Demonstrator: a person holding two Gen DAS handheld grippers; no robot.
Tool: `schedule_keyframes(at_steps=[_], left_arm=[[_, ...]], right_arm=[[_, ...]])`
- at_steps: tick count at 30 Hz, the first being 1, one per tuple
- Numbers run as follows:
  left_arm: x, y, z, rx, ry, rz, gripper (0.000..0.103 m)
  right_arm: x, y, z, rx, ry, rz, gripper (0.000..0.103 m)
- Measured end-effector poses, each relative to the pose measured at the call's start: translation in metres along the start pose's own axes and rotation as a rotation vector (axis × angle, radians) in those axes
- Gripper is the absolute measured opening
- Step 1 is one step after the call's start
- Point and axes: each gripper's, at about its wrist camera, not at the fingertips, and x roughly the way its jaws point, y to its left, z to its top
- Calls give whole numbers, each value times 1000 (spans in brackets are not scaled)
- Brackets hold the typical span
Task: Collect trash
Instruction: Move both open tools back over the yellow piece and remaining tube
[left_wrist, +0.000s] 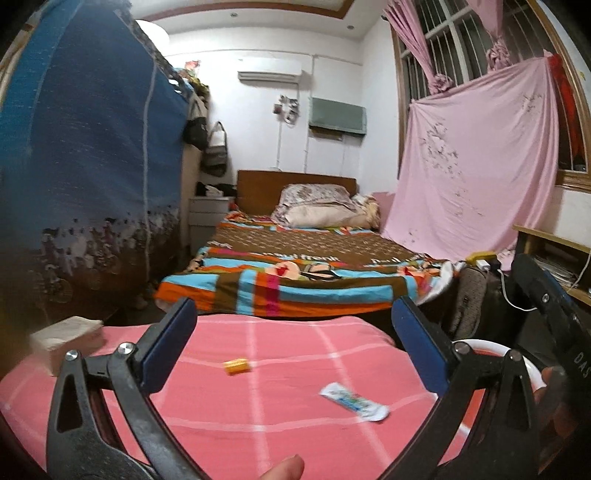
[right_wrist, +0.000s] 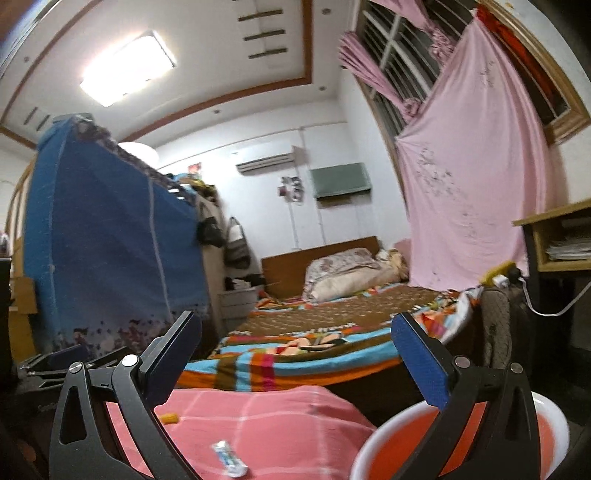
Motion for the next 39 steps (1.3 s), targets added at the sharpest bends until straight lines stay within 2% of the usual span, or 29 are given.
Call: schedule_keyframes(at_steps=[11,15,20,24,26,27,28,31,36,39], left_arm=[[-17,49,-9,20,-83,71,91],[-20,58,-15,57,-99,66,91],[-16,66,-18,96,-82,59,91],[-2,71,-18,71,-15,29,91],[10,75,-20,52,45,23,91],[13,76,-22,47,62,22,91],[18,77,-24,41,88,21,91],[32,78,-29,31,165,18,91],[61,80,-37,17,325,-34,89],[75,83,-43,4,403,-55,83]], right_arm=[[3,47,-13,-140,-23,120,103],[9,60,-20,-219,13,125,103],[27,65,-32,-273,155,131,103],[50,66,-43,-277,311,108,102],[60,66,-49,-264,389,101,102],[66,64,-52,-252,436,105,97],[73,63,-56,-240,480,110,87],[86,59,-66,-214,586,116,72],[98,56,-84,-179,736,162,57],[102,59,-95,-193,811,182,49]])
